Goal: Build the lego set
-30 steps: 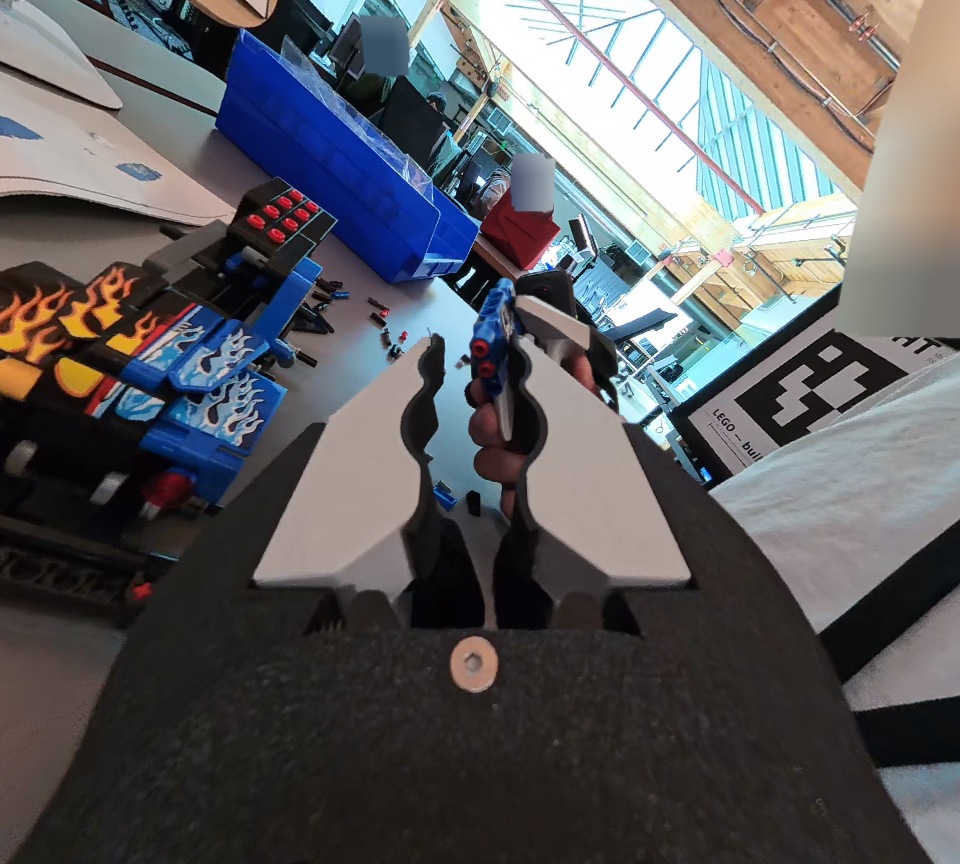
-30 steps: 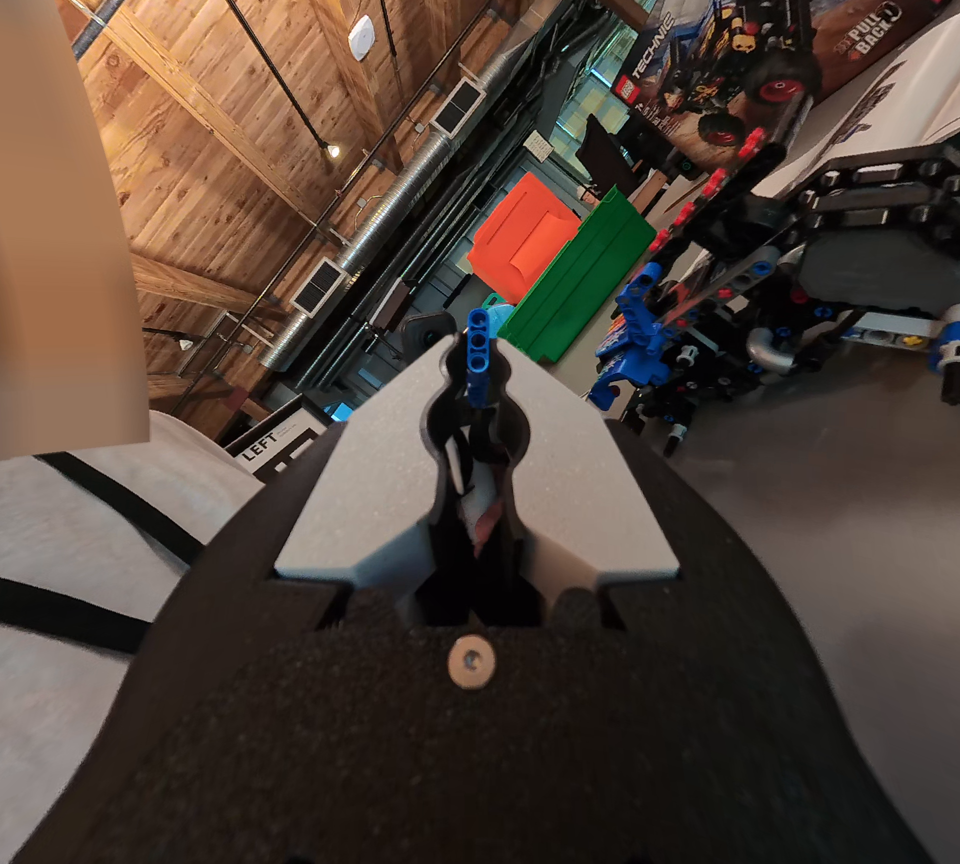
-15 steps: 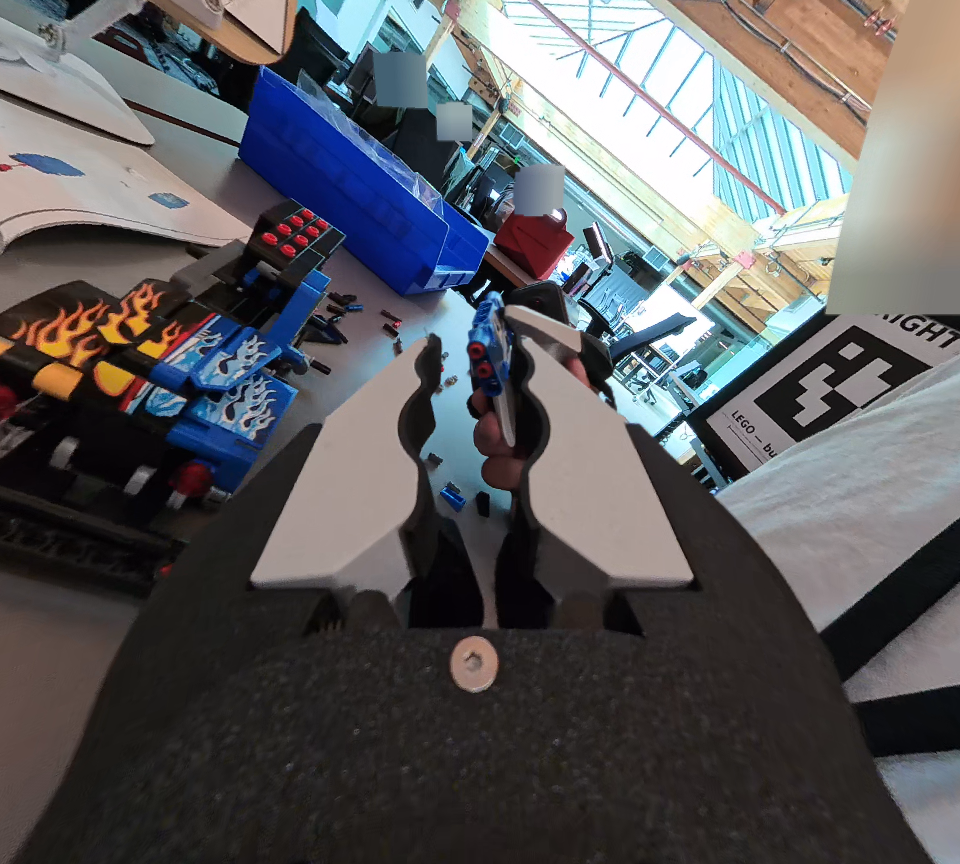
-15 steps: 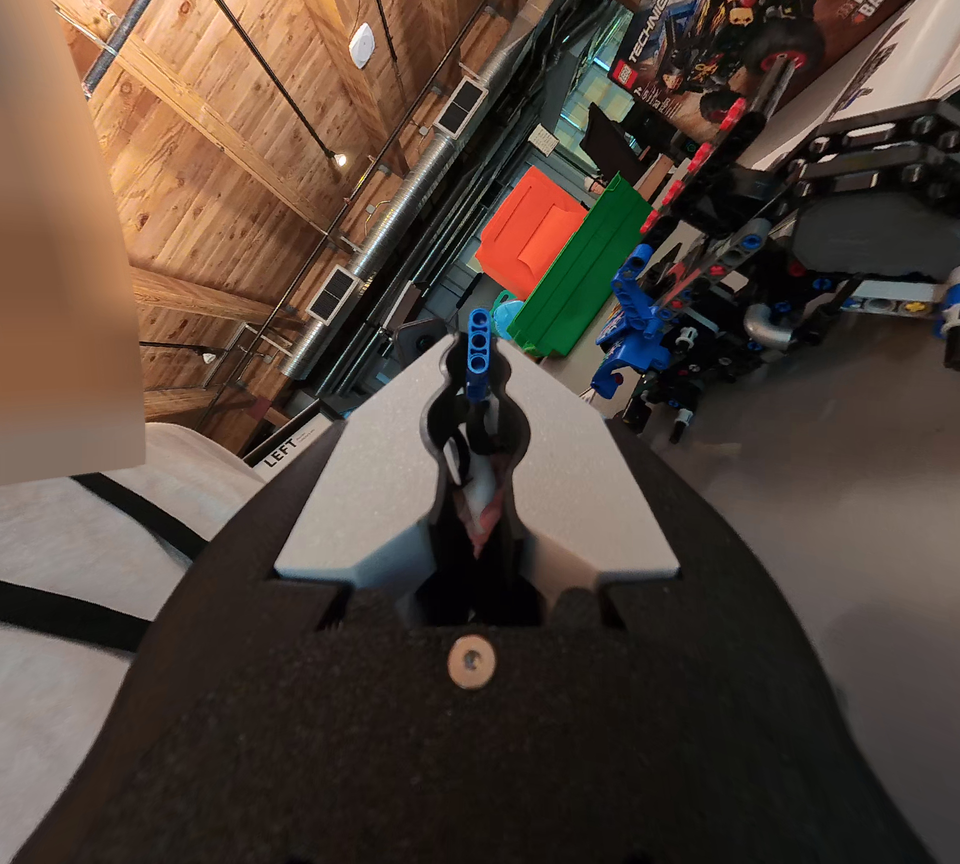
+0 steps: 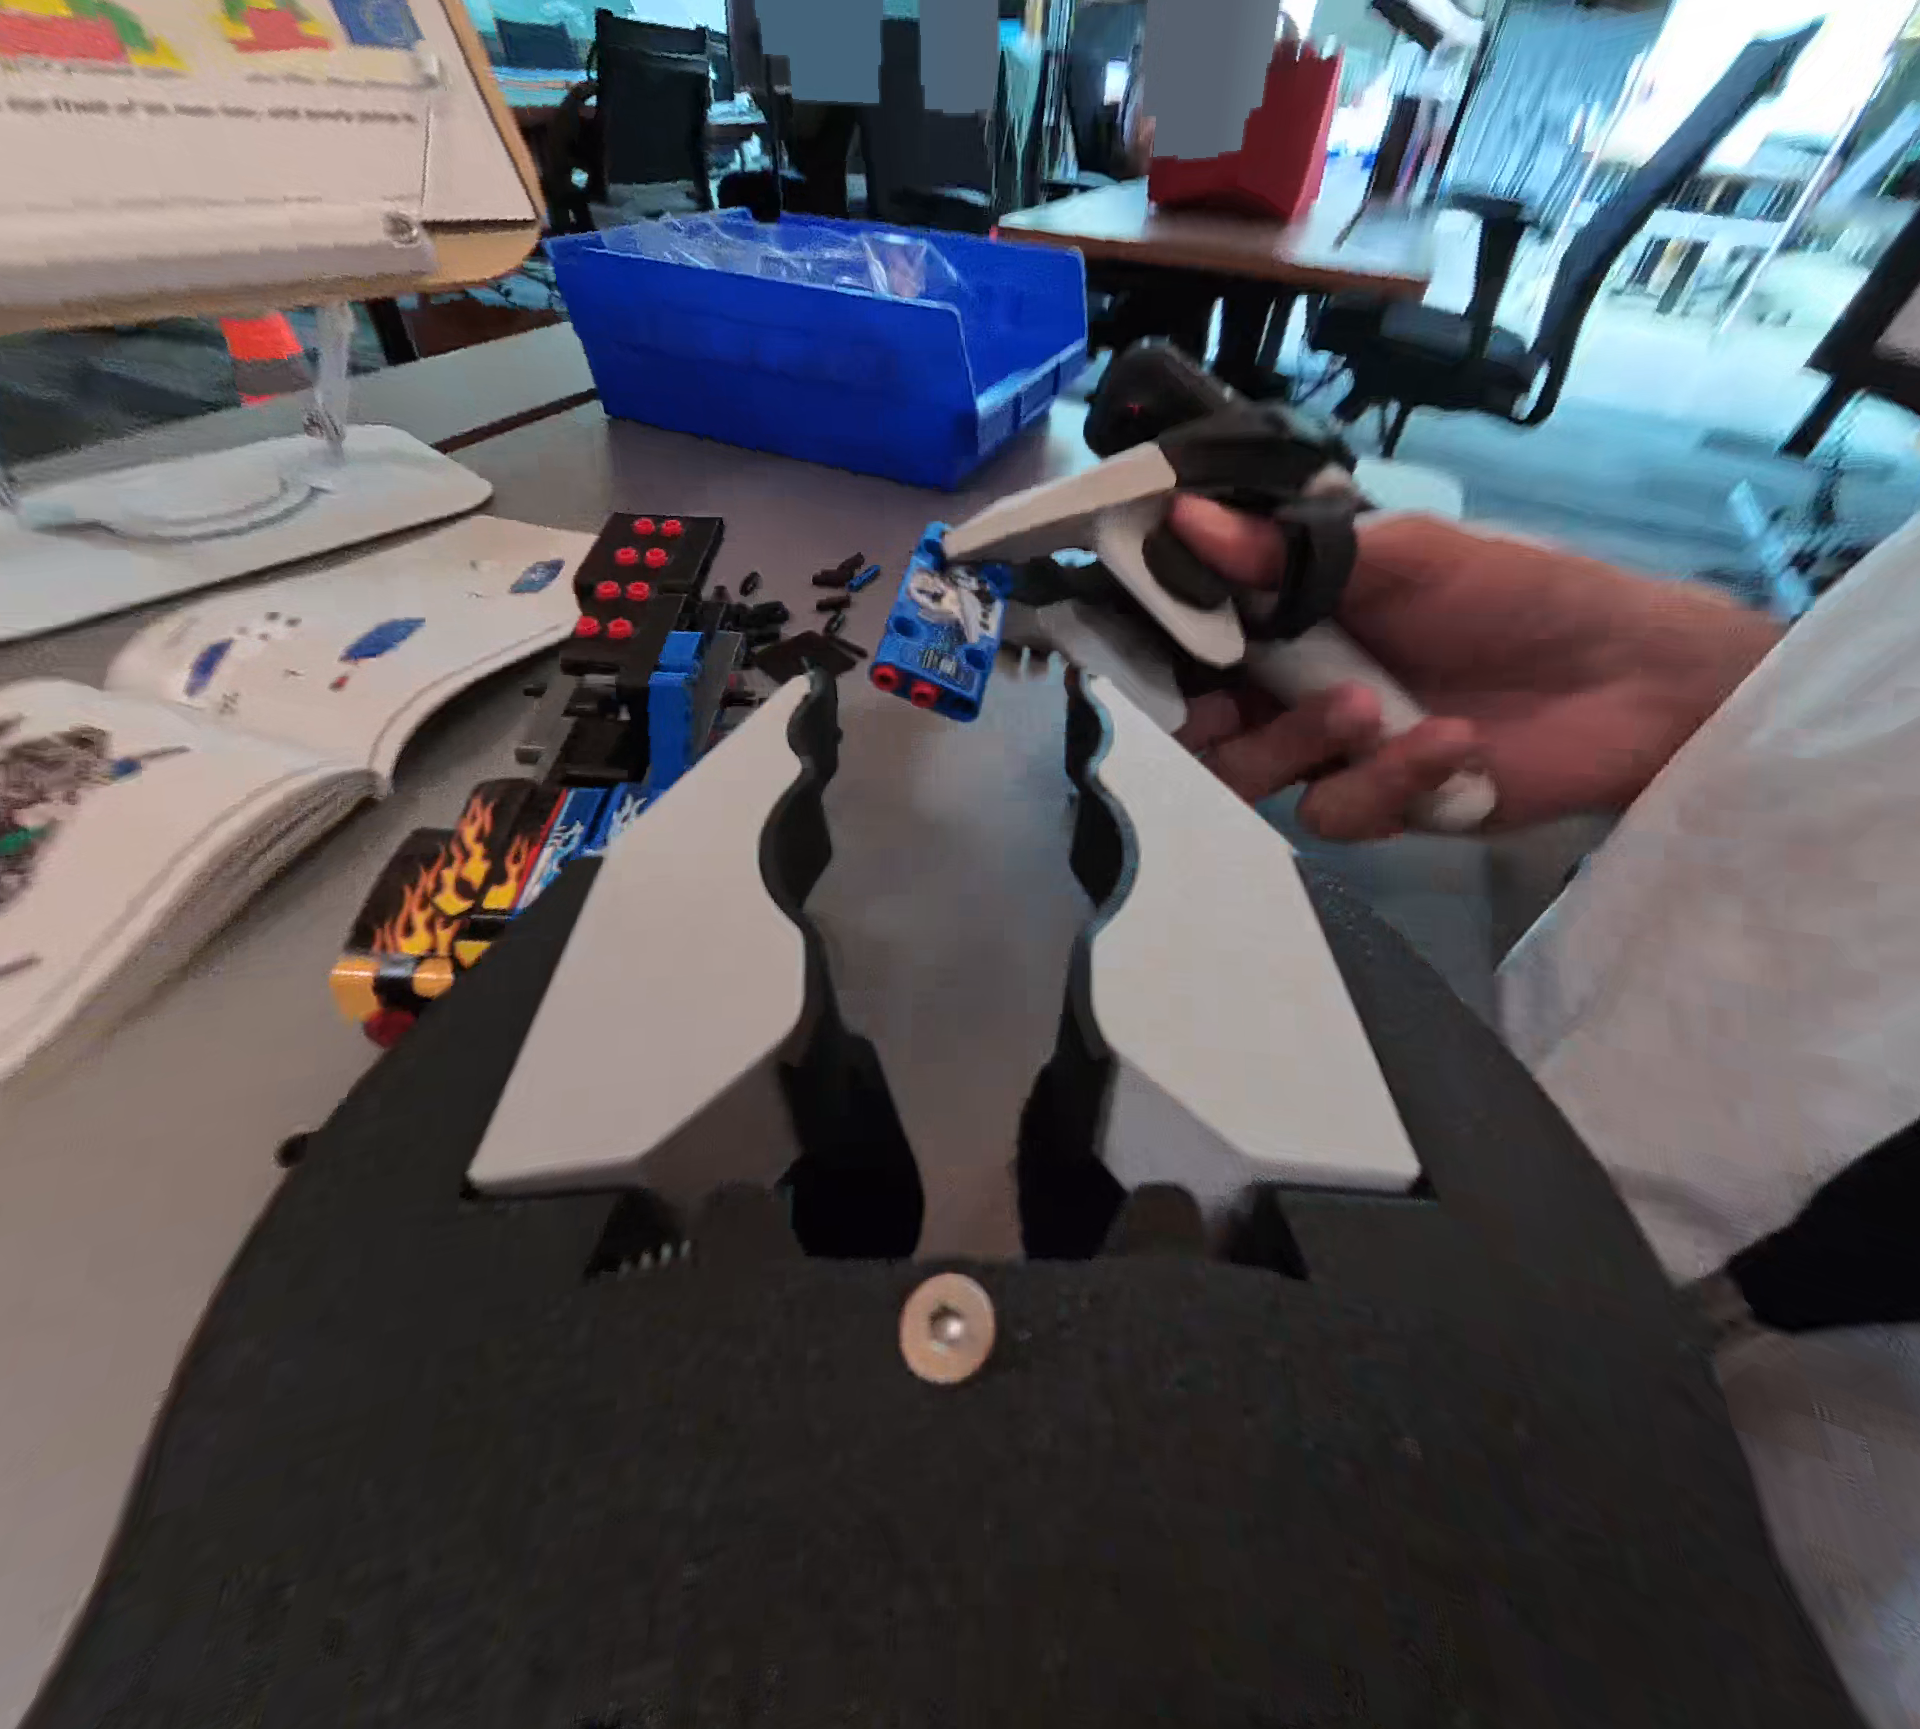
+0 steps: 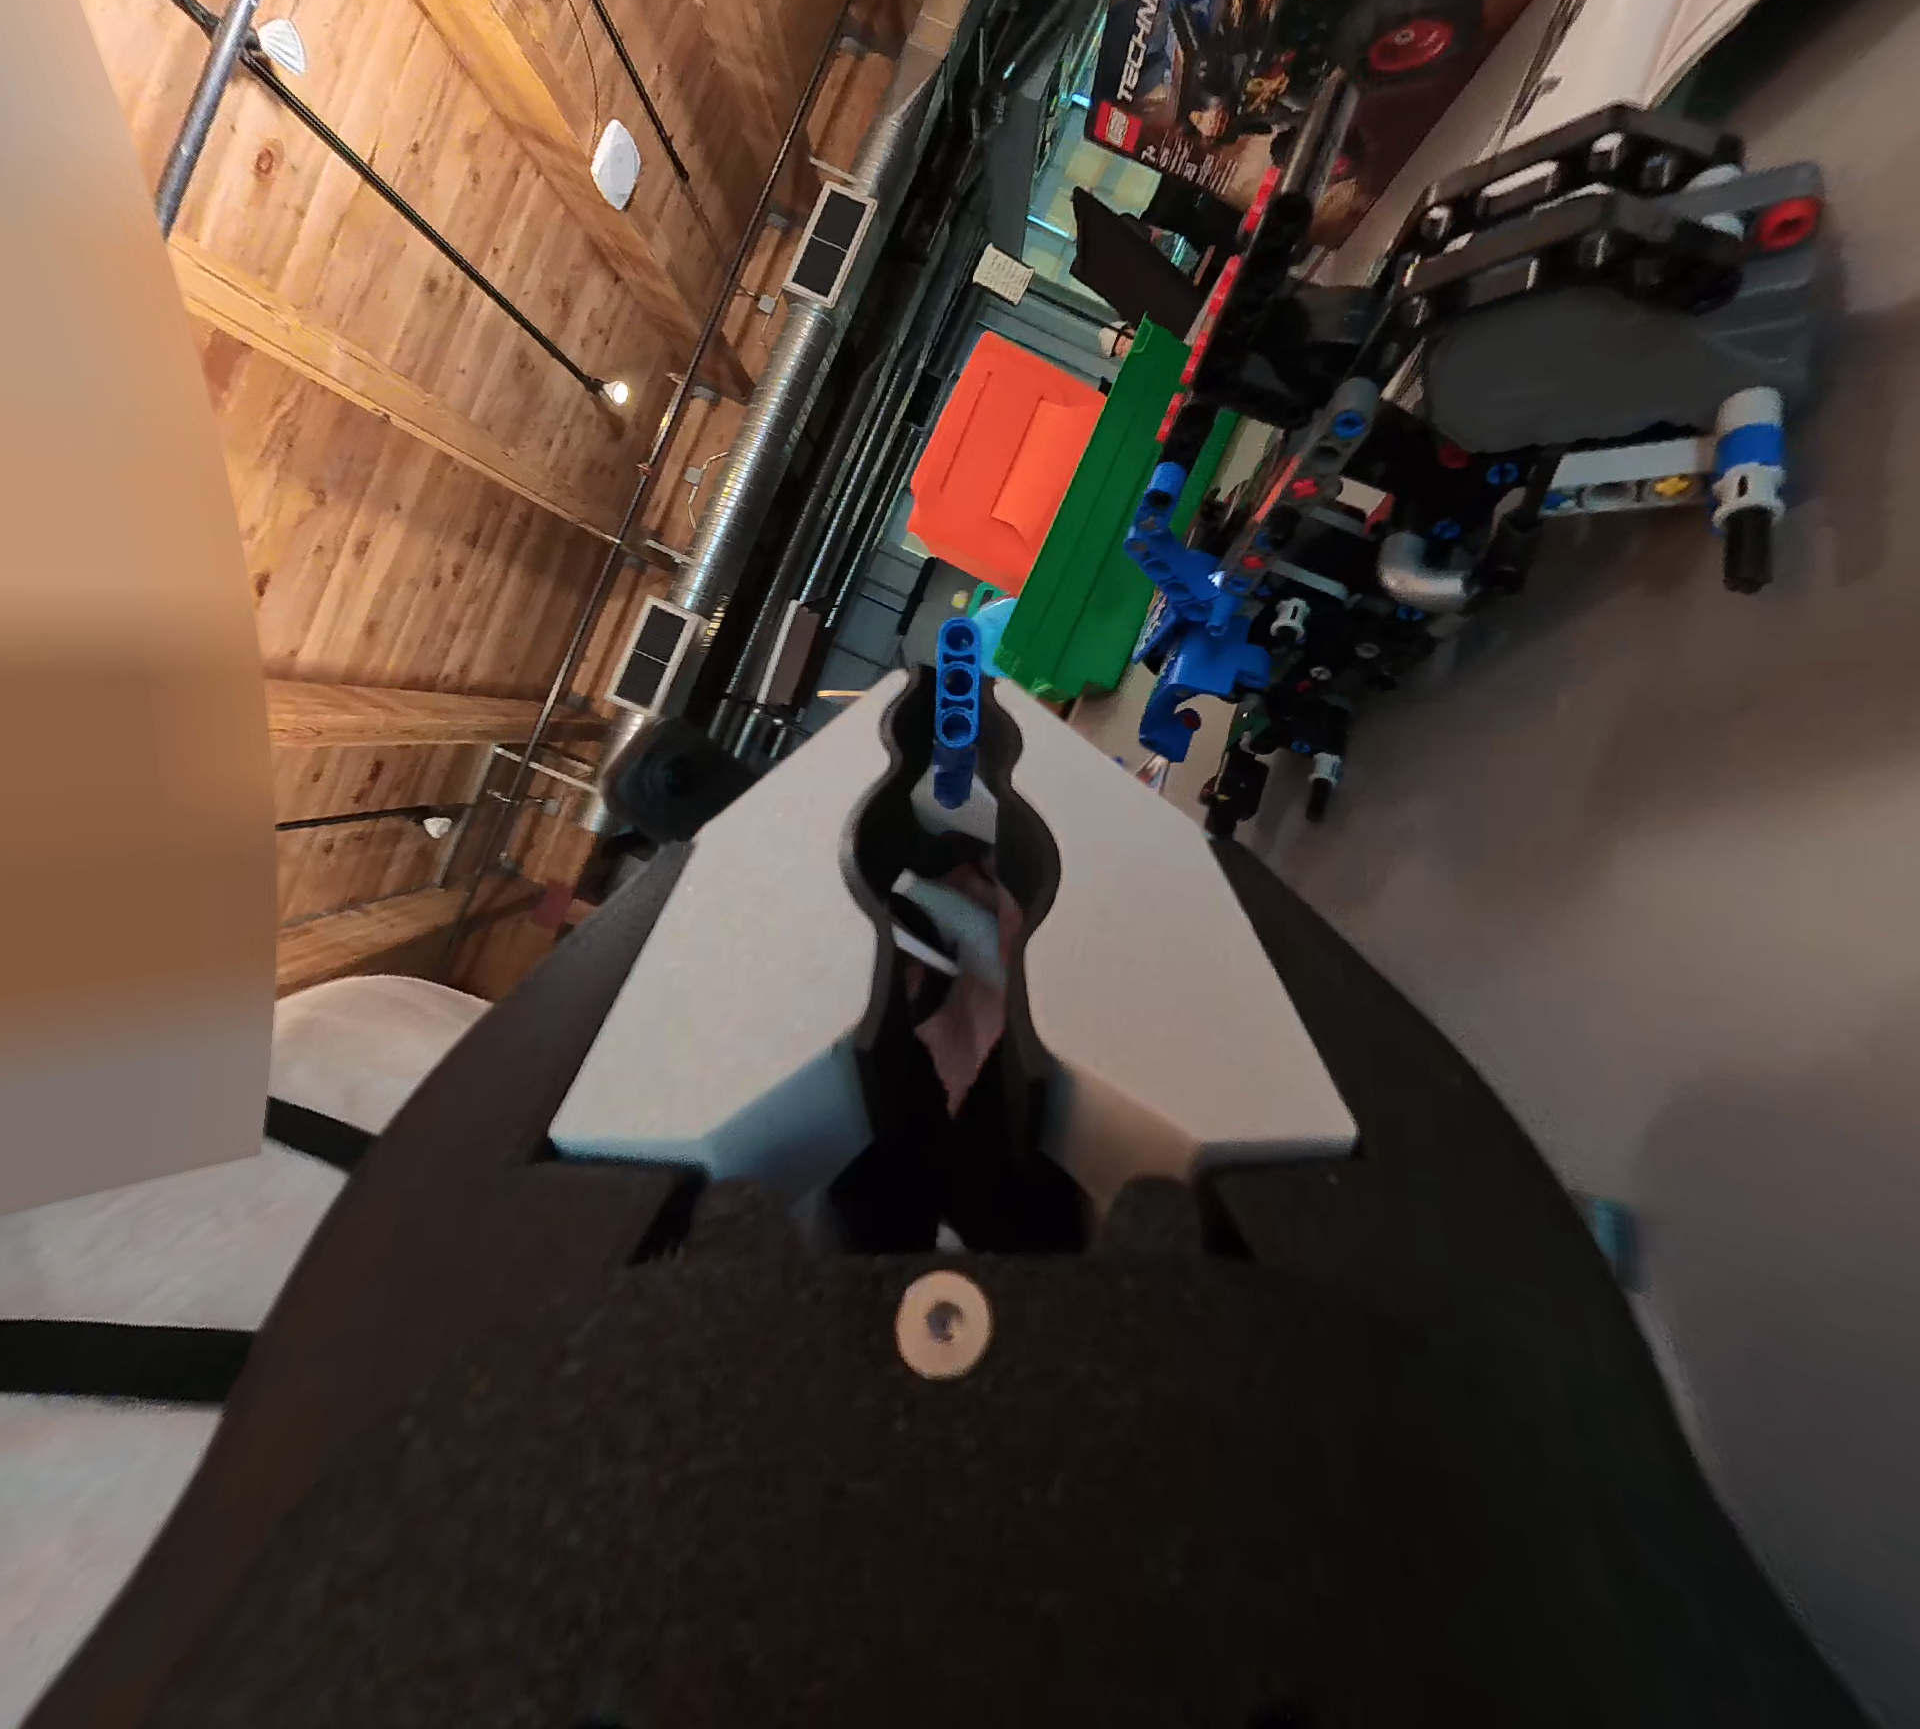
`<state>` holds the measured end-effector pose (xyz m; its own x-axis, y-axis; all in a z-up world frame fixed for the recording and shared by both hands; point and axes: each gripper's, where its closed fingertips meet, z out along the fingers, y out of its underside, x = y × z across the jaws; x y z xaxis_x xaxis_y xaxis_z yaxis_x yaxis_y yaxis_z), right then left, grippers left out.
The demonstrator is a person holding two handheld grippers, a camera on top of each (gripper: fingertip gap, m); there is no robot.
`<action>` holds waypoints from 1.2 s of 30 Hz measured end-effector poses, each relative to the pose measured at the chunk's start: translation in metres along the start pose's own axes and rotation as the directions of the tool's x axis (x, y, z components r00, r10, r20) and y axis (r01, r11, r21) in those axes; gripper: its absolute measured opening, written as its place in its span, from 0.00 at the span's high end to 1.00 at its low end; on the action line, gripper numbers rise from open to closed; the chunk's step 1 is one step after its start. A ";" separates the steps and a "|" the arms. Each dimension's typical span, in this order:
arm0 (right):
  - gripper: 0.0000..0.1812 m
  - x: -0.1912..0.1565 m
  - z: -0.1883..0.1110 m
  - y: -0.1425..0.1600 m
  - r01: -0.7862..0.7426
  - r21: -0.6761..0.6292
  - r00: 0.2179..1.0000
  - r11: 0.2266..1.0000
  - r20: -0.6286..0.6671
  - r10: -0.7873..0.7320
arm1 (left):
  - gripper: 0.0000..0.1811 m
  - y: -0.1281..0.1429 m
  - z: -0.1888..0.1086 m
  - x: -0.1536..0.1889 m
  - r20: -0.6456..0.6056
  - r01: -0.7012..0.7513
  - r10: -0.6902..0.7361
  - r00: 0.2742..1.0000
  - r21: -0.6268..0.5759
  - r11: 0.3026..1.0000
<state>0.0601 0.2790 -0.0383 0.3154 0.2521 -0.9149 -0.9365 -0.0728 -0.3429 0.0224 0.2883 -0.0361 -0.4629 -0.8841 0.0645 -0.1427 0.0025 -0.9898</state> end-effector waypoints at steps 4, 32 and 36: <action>0.97 -0.008 0.004 0.006 -0.078 -0.049 0.996 0.996 0.045 0.080 | 0.75 0.015 0.008 -0.001 0.016 -0.263 0.269 0.963 -0.156 0.952; 0.68 -0.010 -0.005 0.002 0.889 -0.348 -0.344 -0.297 -0.081 -0.935 | 0.87 0.006 0.006 0.004 -0.113 0.023 -0.032 0.993 -0.079 0.997; 0.72 0.005 -0.003 0.010 0.731 -0.415 -0.601 -0.541 -0.018 -0.799 | 0.87 0.012 0.009 0.002 -0.093 0.033 -0.044 0.995 -0.122 0.992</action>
<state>0.0526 0.2765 -0.0468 0.5613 -0.1105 0.8202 0.8009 -0.1770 -0.5720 0.0279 0.2824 -0.0489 -0.5355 -0.8360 0.1199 -0.2639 0.0307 -0.9641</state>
